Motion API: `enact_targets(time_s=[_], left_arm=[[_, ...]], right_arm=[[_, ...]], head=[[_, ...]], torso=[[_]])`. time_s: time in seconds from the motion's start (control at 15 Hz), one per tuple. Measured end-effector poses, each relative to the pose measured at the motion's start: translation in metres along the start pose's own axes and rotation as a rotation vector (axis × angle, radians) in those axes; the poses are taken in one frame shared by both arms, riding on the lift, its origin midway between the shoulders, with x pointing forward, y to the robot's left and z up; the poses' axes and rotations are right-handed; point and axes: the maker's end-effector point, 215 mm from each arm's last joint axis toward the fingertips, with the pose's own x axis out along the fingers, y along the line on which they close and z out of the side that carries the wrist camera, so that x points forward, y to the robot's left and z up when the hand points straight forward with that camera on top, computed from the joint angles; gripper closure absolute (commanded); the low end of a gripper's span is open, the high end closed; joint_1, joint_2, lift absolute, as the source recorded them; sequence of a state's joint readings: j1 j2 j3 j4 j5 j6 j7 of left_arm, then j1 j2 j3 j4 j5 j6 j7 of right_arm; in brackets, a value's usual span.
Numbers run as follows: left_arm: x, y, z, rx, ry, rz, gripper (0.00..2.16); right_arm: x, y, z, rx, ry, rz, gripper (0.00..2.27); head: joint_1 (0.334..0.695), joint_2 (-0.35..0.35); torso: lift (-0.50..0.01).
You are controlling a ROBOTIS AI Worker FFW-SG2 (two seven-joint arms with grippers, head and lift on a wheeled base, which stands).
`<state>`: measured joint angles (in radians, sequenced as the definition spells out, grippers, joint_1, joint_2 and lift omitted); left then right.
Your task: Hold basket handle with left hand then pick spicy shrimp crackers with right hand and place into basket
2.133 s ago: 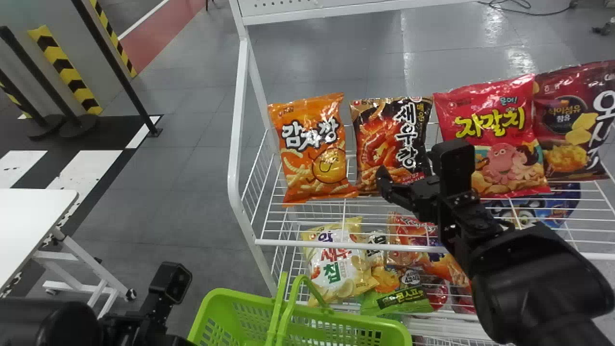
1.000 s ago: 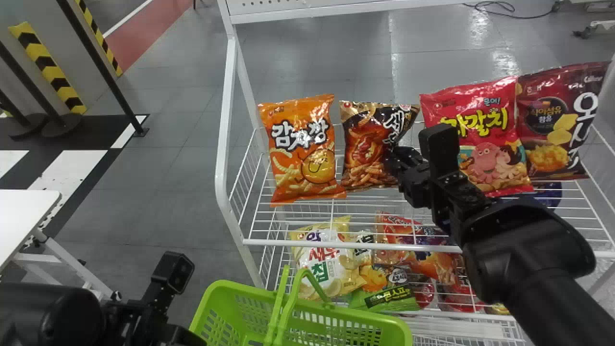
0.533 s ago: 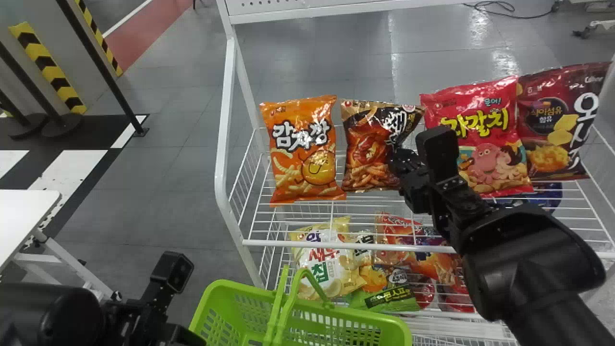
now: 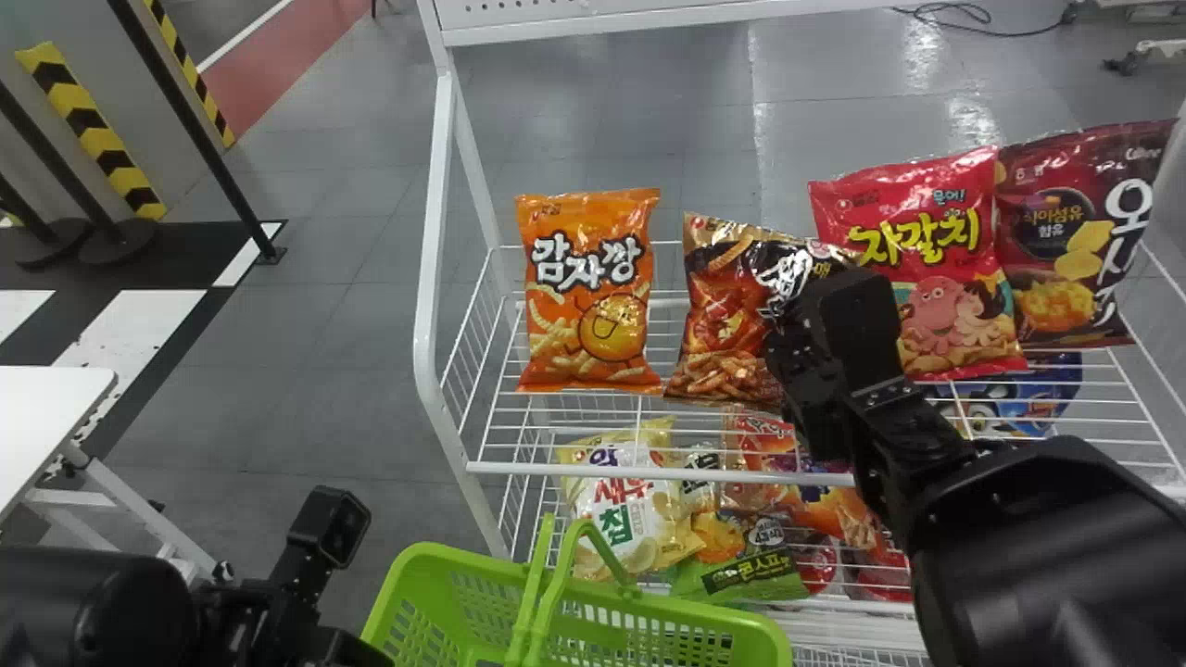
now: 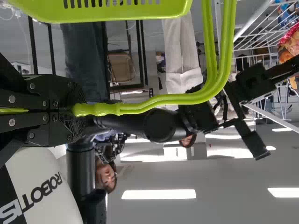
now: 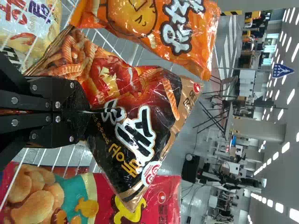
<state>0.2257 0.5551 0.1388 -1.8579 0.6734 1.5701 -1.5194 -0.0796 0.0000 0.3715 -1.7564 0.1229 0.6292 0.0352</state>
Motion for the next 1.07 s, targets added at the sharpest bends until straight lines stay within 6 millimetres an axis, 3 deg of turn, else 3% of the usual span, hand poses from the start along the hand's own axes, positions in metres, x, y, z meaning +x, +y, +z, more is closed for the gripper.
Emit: enact_targets(time_s=[0.2, 0.47, 1.07], left_arm=[[-0.001, 0.001, -0.001, -0.002, -0.002, 0.005, 2.14], [-0.001, 0.003, -0.001, -0.002, -0.002, 0.013, 2.14], [-0.002, 0.005, 0.006, 0.002, -0.010, 0.017, 2.14]], right_arm=[[-0.022, 0.004, 0.011, 0.019, 0.003, 0.003, 2.24], [-0.059, 0.016, 0.002, 0.064, 0.090, 0.034, 2.24], [-0.162, 0.032, -0.057, 0.125, 0.395, 0.101, 2.24]], head=[[0.695, 0.208], [0.695, 0.219], [0.695, 0.208]], torso=[[-0.007], [-0.007], [-0.007]])
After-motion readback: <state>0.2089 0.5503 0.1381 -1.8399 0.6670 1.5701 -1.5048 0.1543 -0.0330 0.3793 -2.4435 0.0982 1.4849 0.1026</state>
